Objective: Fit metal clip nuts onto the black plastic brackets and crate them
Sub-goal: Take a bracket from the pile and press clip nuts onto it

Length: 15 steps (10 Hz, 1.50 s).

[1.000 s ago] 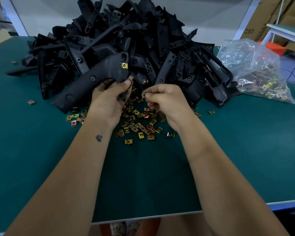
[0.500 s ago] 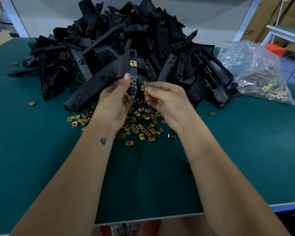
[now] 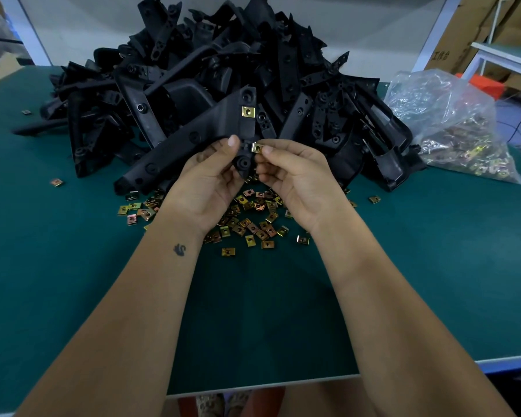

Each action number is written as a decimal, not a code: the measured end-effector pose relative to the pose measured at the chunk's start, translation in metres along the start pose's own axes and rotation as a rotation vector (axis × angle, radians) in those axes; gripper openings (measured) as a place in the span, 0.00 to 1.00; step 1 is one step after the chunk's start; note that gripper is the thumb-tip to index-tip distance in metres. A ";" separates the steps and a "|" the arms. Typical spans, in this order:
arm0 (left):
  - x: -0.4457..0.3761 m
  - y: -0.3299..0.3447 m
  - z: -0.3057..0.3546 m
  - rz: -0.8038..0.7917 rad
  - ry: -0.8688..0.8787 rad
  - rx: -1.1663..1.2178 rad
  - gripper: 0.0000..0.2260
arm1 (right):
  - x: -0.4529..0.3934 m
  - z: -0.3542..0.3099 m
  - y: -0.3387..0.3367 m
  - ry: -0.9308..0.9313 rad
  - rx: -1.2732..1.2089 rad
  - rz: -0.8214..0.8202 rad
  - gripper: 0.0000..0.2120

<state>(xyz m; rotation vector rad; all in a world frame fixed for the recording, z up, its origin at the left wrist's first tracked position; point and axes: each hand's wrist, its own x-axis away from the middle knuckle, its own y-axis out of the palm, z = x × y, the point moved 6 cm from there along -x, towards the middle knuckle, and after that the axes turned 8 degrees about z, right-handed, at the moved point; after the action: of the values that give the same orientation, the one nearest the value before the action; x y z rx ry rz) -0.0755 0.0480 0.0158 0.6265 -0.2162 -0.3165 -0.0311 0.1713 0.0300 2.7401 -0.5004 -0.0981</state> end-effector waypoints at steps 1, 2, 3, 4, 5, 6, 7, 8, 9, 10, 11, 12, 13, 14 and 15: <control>0.001 0.002 -0.001 -0.027 0.007 -0.021 0.21 | 0.000 0.000 0.001 -0.005 0.006 -0.003 0.07; 0.001 0.004 -0.001 -0.035 0.003 -0.012 0.20 | 0.000 0.000 0.002 0.000 -0.006 0.004 0.07; 0.002 0.003 -0.001 -0.021 -0.001 0.023 0.22 | -0.001 0.000 -0.001 -0.002 -0.033 0.029 0.07; 0.003 0.005 0.000 -0.022 0.001 0.016 0.26 | -0.001 0.000 -0.002 -0.002 -0.033 0.038 0.07; 0.003 0.006 -0.001 -0.037 -0.001 0.012 0.23 | -0.001 0.000 -0.001 0.003 -0.028 0.033 0.07; 0.002 0.005 -0.002 -0.044 -0.005 0.008 0.16 | -0.001 0.000 -0.001 0.004 -0.025 0.032 0.06; 0.001 0.004 -0.002 -0.046 -0.007 0.019 0.15 | 0.000 0.000 -0.001 0.003 -0.018 0.021 0.07; 0.001 0.003 -0.003 -0.050 -0.011 0.025 0.16 | 0.000 -0.001 0.000 0.001 -0.018 0.012 0.07; 0.002 0.005 -0.003 -0.067 -0.022 0.016 0.19 | 0.000 -0.001 0.000 0.007 -0.022 0.010 0.06; 0.003 0.006 -0.003 -0.080 -0.030 -0.006 0.17 | 0.000 0.000 0.000 0.014 -0.038 0.013 0.06; 0.003 0.006 -0.004 -0.078 -0.030 -0.025 0.16 | -0.001 0.000 -0.001 0.019 -0.063 0.009 0.06; 0.004 0.007 -0.003 -0.075 -0.030 -0.017 0.15 | 0.000 0.001 -0.001 0.038 -0.078 -0.003 0.05; 0.004 0.009 -0.003 -0.077 -0.020 -0.032 0.15 | 0.000 0.002 -0.001 0.056 -0.101 0.006 0.07; 0.005 0.009 -0.004 -0.063 -0.009 -0.058 0.14 | 0.000 0.003 -0.001 0.059 -0.113 0.003 0.07; 0.005 0.008 -0.003 -0.063 -0.003 -0.060 0.10 | 0.001 0.003 0.001 0.042 -0.104 -0.010 0.07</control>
<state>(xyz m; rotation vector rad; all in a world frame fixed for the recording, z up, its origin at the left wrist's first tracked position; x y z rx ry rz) -0.0681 0.0545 0.0186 0.5741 -0.1896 -0.3834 -0.0306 0.1693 0.0272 2.6381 -0.4569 -0.0668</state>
